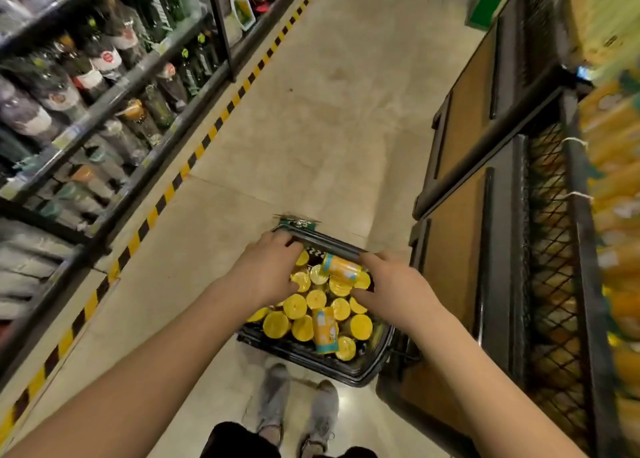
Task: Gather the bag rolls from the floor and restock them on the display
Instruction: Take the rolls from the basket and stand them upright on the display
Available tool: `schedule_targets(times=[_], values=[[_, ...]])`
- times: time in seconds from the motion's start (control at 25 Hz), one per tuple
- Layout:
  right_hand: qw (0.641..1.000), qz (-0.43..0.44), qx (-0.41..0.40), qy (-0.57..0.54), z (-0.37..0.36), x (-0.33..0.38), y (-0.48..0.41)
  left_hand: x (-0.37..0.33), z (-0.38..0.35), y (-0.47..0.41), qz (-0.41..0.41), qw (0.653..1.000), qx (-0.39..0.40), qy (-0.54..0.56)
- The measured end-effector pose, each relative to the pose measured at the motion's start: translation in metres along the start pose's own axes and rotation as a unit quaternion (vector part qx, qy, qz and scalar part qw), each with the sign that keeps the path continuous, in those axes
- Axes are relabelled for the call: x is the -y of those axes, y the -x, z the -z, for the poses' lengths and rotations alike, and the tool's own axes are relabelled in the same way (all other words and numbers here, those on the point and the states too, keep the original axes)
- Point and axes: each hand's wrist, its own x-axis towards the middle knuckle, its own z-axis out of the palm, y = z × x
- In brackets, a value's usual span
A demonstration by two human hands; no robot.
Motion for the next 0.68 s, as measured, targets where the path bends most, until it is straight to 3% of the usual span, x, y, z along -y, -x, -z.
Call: schedule_targets(times=[0.2, 0.44, 0.68], values=[[0.998, -0.021, 0.064, 0.015, -0.127, -0.026, -0.069, 0.019, -0.127, -0.057, 0.017, 0.998, 0.058, 0.029], [0.994, -0.065, 0.071, -0.05, -0.271, -0.068, -0.136, 0.029, -0.265, -0.121, 0.015, 0.998, 0.062, 0.005], [0.982, -0.132, 0.052, -0.127, -0.347, -0.069, -0.162, 0.029, -0.326, -0.143, 0.036, 0.998, 0.045, 0.012]])
